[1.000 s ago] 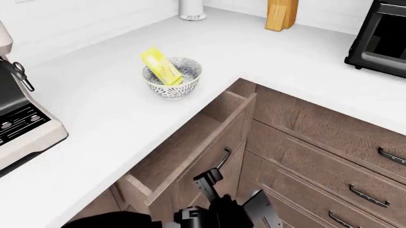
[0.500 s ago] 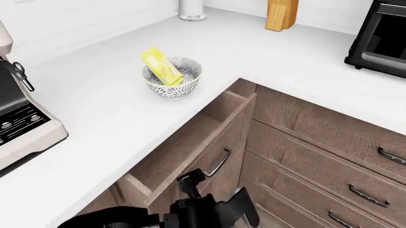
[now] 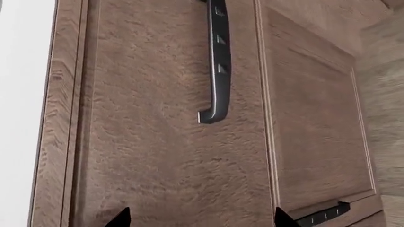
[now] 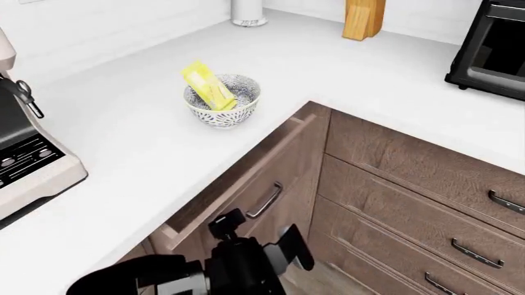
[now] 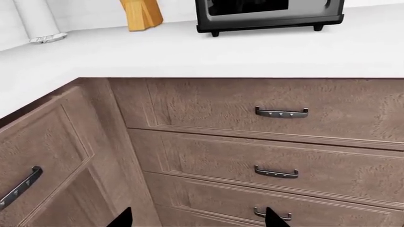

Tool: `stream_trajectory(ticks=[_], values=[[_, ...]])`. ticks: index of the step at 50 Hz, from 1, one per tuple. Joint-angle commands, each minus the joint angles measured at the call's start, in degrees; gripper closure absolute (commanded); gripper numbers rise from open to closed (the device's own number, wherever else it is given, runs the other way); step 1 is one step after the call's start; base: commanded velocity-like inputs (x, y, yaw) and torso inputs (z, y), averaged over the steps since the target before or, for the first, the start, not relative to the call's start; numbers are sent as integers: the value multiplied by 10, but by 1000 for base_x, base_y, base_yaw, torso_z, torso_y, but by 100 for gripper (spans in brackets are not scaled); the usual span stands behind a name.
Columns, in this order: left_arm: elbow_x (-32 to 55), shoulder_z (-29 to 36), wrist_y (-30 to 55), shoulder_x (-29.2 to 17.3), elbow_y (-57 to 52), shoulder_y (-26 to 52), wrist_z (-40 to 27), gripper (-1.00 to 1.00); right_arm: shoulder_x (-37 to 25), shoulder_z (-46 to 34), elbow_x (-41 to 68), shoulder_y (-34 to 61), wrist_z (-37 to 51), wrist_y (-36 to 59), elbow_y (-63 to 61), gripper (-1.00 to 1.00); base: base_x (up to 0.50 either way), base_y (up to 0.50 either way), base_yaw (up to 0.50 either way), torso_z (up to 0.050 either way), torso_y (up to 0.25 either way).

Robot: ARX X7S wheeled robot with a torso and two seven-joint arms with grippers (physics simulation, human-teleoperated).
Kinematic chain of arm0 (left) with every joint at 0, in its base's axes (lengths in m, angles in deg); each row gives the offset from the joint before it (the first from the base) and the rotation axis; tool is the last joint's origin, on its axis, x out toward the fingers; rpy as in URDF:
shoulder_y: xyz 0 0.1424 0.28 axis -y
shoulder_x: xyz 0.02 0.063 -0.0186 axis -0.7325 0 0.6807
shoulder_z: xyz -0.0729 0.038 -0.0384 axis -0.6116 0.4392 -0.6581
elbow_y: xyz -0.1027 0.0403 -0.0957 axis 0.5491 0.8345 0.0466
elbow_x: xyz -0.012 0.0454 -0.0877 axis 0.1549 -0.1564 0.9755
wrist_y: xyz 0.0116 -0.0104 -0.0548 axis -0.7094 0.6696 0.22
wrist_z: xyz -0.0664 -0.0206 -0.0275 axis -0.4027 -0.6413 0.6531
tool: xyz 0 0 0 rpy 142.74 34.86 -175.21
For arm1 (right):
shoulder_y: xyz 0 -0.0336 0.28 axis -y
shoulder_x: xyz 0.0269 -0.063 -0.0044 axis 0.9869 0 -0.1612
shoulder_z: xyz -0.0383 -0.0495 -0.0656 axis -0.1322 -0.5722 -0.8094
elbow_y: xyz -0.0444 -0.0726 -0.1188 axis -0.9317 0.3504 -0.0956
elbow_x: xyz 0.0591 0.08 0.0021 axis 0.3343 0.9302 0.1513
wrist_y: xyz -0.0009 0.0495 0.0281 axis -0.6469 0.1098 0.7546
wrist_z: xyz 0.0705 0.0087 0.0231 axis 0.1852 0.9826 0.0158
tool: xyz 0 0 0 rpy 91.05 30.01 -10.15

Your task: Place the bar in the bowl and close the drawer.

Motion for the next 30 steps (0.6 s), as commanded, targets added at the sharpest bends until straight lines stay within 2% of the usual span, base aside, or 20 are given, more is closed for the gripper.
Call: stream_trajectory(ticks=[1,14,30], values=[[-2,3,14,0,54,11,-40,-100,0,1,0,-1,0,0,1,-100,0,0,0,0,0],[-36,1,13,0,87,9,-81,-100,0,3,0,-2,0,0,2,-100,0,0,0,0,0],[-82,-2,28,0,109,-12,-72,-100,0,7,4,-3,0,0,4,-100,0,0,0,0,0]])
